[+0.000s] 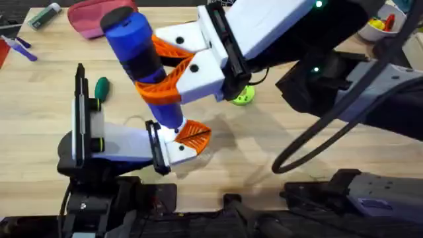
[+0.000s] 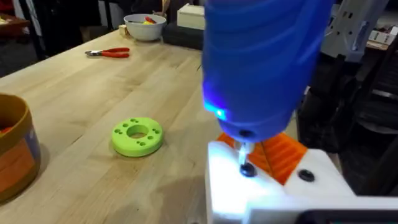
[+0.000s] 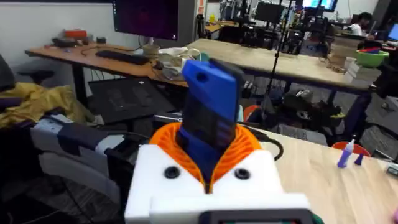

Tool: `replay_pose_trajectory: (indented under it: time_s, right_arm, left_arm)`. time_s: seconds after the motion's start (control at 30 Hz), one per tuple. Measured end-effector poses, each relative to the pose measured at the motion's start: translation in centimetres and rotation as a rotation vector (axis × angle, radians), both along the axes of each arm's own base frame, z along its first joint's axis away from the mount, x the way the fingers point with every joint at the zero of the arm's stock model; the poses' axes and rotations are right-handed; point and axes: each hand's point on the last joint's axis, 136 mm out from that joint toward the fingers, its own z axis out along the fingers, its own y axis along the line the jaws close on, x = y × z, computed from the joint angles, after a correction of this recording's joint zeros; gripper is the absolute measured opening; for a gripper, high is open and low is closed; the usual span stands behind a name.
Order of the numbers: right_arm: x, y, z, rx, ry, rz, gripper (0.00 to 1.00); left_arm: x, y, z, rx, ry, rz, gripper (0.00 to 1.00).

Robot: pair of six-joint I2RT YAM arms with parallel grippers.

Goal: Pick up the gripper from the table and insert it into the empty holder that is missing its gripper. Then pick up a screw, insert it into the mounting hole, and use the screwdriver to tighten it. Finally, clean up the table by picking up the vegetable and placing it into the bucket.

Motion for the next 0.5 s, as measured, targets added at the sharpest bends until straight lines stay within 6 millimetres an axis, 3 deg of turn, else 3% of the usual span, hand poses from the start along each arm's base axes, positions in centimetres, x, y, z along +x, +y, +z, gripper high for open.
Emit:
replay_pose_trajectory:
  time_s: [0.5]
  right_arm:
    - [-0.48,0.16,-0.03,-0.001,-0.001,0.016,0.023]
  left_arm:
    - [-0.06,-0.02,0.00,0.000,0.001,-0.003,0.020]
